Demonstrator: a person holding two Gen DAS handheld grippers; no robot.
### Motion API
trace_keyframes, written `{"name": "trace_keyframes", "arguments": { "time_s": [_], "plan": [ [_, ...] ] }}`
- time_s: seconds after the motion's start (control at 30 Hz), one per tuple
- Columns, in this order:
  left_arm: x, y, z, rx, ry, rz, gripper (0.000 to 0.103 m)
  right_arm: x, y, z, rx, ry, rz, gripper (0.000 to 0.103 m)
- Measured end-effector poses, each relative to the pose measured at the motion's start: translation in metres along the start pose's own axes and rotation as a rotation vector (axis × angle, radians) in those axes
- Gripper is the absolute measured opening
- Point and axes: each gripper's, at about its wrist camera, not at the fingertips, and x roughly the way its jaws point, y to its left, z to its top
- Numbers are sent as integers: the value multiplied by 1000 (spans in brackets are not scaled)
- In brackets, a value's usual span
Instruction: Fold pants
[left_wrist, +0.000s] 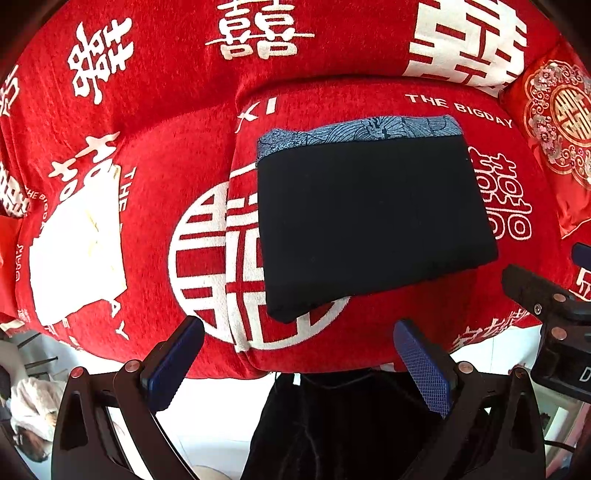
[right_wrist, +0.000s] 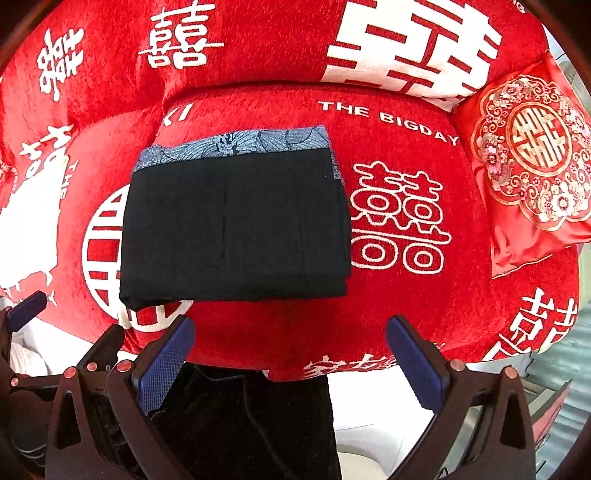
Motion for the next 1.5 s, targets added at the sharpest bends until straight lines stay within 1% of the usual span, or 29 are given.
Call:
{"name": "trace_keyframes", "arguments": {
  "time_s": [0.47,0.7,1.0,1.37,1.5],
  "plan": [
    [-2,-3,-3,22,-2,-5,103,-5,0,-2,-3,-23,-23,103],
    [1,-5,-2,-3,5,4,103,1,-2,2,-22,-19,-6,103],
    [-4,-12,1,-48,-5,18,103,7,-12,6,-45,5,26,103],
    [-4,-21,-3,-75,13,38,103,7,-20,12,-93,13,62,103],
    [-5,-22,-4,-99,20,30,103,7,-21,12,-101,19,70,103]
  ]
}}
